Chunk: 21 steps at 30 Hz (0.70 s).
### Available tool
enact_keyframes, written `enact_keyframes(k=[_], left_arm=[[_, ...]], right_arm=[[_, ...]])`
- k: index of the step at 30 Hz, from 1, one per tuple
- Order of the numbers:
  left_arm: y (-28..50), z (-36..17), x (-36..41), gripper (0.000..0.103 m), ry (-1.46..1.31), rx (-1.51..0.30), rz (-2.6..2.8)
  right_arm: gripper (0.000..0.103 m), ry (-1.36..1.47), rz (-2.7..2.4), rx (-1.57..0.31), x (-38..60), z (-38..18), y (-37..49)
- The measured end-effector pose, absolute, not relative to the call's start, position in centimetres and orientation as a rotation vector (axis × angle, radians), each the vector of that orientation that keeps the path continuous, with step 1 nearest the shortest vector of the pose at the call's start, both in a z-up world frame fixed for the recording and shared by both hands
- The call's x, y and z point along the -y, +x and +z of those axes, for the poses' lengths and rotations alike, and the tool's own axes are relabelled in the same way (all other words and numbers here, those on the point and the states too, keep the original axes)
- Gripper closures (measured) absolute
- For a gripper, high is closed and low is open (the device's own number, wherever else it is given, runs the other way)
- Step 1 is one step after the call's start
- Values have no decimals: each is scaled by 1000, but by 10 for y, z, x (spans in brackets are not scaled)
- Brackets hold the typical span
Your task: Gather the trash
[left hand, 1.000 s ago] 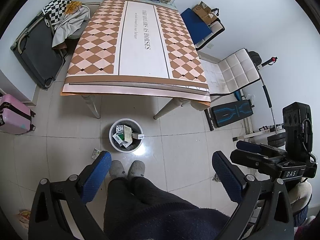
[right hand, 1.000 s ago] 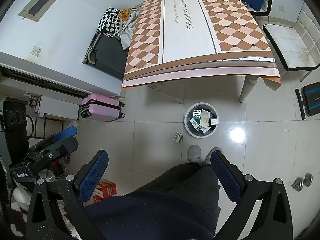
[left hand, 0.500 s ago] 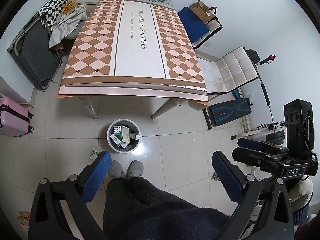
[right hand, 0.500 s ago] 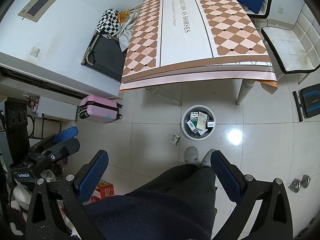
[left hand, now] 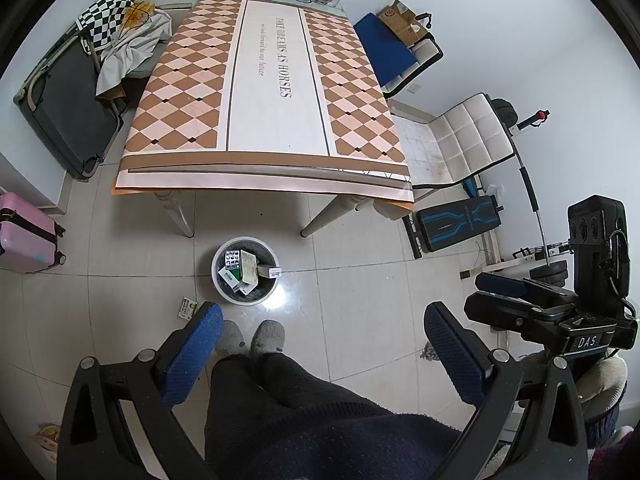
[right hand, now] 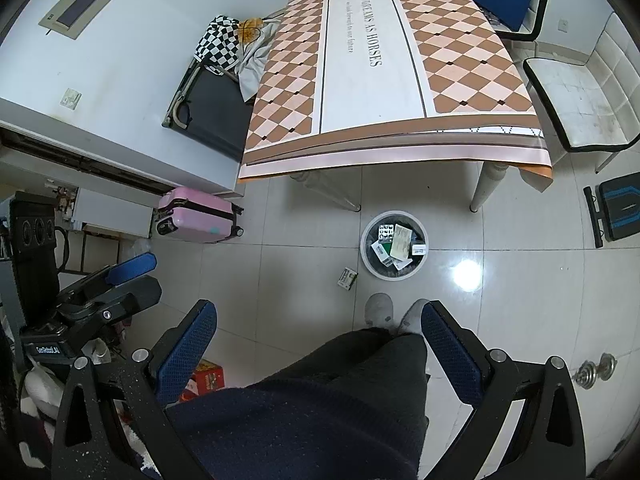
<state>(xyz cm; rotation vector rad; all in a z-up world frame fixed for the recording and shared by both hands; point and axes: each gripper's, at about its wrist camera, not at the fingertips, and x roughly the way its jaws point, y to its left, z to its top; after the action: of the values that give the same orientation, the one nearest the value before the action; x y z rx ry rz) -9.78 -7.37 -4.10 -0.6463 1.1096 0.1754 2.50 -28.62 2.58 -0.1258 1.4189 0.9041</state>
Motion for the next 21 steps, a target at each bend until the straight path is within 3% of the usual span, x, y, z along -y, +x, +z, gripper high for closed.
enact_keyframes(k=[21], left_arm=[[-101, -37, 71, 0, -649, -1099, 187]], right_arm=[[0, -141, 917, -1416, 282, 25, 24]])
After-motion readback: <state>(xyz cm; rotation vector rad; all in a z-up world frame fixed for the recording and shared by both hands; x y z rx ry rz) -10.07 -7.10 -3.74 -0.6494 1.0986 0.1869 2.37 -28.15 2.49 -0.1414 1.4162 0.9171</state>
